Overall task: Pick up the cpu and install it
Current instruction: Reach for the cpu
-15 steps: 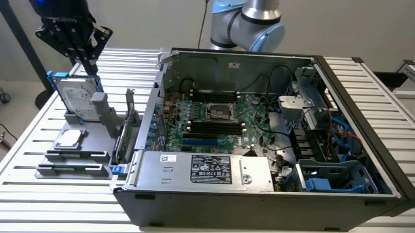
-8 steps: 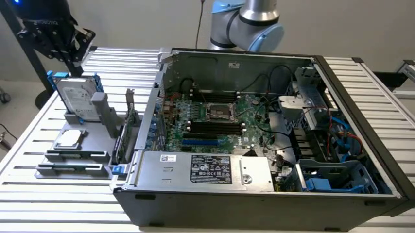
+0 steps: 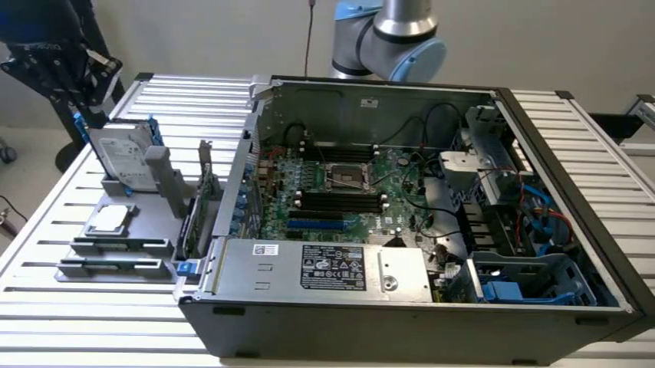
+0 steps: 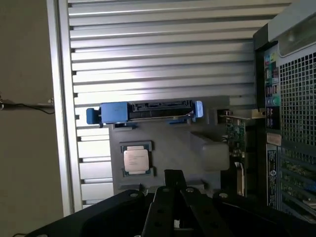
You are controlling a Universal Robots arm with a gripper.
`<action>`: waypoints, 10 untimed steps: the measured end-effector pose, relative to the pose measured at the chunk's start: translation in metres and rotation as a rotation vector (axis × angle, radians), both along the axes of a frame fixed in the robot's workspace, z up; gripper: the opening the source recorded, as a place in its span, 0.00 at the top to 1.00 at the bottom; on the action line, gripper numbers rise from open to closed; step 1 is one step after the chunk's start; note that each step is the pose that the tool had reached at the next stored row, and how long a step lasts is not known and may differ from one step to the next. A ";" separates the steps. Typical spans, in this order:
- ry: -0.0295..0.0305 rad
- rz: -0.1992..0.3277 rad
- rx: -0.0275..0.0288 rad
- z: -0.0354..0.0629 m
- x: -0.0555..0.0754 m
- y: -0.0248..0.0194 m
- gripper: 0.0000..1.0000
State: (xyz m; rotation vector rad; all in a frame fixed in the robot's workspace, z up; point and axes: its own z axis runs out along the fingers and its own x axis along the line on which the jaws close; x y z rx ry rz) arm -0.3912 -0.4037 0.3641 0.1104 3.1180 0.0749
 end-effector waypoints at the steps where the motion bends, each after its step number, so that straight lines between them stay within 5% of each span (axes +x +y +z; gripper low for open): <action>1: 0.0001 0.000 -0.0001 -0.0017 -0.004 0.0000 0.89; 10: -0.0001 0.000 0.0000 -0.0144 -0.040 -0.0001 0.89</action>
